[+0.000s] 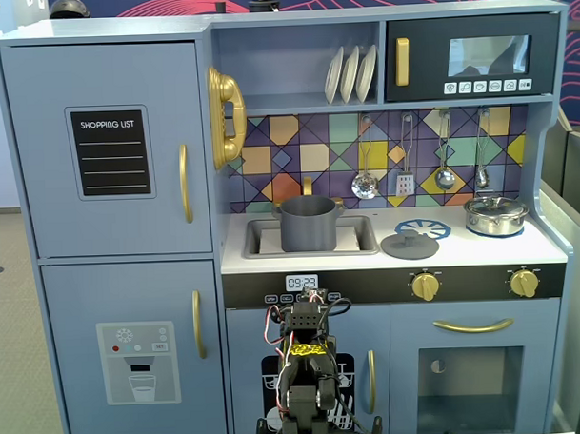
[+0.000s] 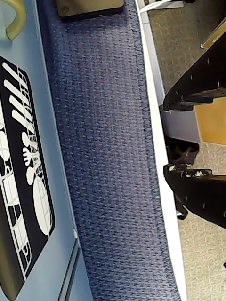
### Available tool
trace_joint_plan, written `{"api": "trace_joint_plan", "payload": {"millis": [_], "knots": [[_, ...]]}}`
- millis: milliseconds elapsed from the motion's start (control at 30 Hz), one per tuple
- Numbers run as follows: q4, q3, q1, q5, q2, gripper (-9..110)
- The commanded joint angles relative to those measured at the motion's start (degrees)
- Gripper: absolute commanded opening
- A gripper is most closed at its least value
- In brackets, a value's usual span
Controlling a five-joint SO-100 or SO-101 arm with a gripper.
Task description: Pick up the lid from the counter and put it on the gray recipient
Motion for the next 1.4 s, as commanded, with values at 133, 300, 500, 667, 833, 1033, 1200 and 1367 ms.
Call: {"api": "trace_joint_plan", "payload": {"millis": [133, 300, 500, 667, 833, 1033, 1200, 1367], "knots": [[10.1, -0.1, -0.1, 0.2, -0.6, 0], [9.3, -0.3, 0.6, -0.9, -0.6, 0], [2.5, -18.1, 6.4, -5.2, -11.6, 0], [1.3, -42.4, 14.0, -11.7, -23.6, 0], [-8.6, -53.3, 20.7, -12.8, -27.2, 0], [-33.9, -45.1, 32.5, -7.7, -22.9, 0], [-66.5, -29.7, 35.4, -6.2, -20.1, 0], [-68.9, -27.9, 36.8, -6.6, -21.8, 0]]}}
